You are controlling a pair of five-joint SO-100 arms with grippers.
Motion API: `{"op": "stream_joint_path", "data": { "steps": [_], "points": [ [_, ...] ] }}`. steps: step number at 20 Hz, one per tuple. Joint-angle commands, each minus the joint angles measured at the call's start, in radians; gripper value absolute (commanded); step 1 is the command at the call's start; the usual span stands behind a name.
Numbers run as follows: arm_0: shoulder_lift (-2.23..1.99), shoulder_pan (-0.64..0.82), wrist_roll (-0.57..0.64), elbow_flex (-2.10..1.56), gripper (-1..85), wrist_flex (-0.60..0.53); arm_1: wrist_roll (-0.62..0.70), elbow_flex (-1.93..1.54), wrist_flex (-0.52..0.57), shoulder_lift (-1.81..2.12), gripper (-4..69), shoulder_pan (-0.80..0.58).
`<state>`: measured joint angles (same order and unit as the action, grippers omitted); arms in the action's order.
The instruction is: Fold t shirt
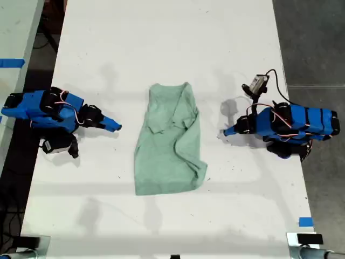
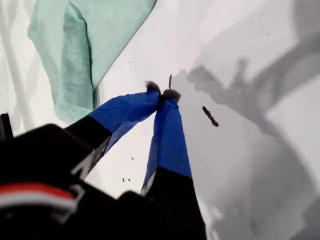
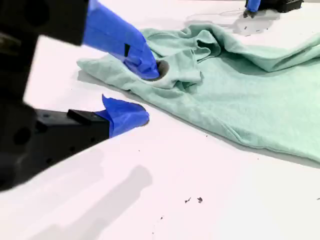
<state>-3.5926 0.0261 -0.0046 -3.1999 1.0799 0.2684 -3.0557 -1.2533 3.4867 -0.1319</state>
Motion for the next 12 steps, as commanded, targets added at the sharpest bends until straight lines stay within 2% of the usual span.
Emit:
{"op": "stream_joint_path", "data": {
  "steps": [1, 12],
  "points": [
    [-0.009, -0.014, -0.012, -0.008, 11.2, -0.021, -0.005, -0.058, -0.008, 0.017, 1.6, -0.011],
    [-0.009, -0.014, -0.012, -0.008, 11.2, -0.021, -0.008, -0.058, -0.009, 0.017, 1.6, -0.014]
  ]
}}
